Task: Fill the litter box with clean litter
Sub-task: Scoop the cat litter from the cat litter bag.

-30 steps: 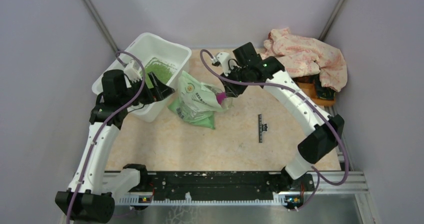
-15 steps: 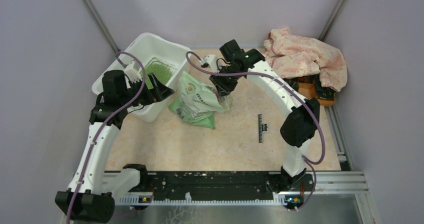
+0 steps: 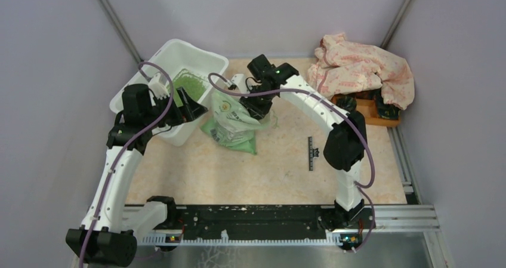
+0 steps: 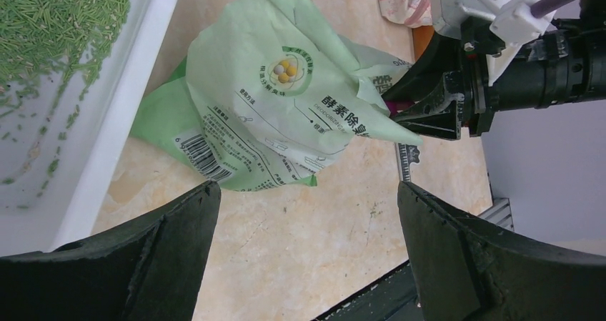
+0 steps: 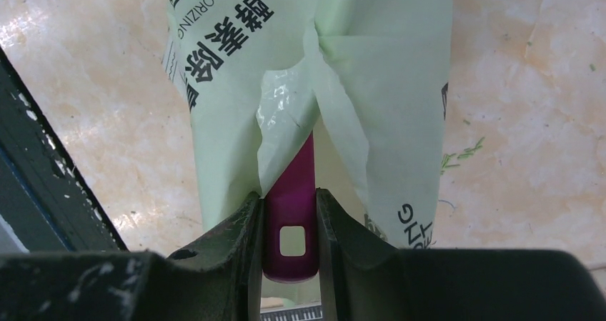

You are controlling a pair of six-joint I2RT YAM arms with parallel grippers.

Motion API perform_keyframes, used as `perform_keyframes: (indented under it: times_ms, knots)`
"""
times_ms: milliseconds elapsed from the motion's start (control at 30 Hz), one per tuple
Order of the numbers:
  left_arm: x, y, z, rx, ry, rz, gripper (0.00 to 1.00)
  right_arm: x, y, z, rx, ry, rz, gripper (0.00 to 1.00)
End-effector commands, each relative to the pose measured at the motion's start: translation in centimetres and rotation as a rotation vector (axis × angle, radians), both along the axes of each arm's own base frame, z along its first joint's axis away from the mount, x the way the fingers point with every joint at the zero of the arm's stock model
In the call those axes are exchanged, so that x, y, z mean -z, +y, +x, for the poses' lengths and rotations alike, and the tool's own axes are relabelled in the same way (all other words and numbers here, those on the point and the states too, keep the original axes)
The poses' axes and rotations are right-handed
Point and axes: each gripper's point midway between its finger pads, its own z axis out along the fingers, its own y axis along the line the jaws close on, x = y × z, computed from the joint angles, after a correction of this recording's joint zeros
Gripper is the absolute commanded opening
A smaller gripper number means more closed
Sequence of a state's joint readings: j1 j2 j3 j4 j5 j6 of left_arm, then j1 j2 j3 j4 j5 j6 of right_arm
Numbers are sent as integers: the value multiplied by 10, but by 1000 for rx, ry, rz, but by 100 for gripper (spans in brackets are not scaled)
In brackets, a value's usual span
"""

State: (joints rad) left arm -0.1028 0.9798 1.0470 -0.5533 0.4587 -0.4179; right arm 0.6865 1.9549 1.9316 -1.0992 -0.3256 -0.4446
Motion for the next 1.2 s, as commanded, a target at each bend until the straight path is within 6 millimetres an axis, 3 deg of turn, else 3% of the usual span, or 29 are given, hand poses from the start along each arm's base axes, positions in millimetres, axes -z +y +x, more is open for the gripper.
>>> perform_keyframes:
  times_ms: [0,200,467,733,1167]
  knots:
    - [-9,1,2,-8,-32,1,99,0,20,9,-21,-50,51,0]
    - [-9,1,0,-7,-35,-1,99,19,24,18,25,-90,73,0]
    - [-14,-1,-5,-8,-45,-19,99,18,20,37,152,-237,134,0]
    - [-17,-1,-10,-11,-47,-33,99,-42,16,38,238,-492,379,0]
    - [-24,-2,-18,-15,-56,-40,99,-64,-7,6,297,-651,577,0]
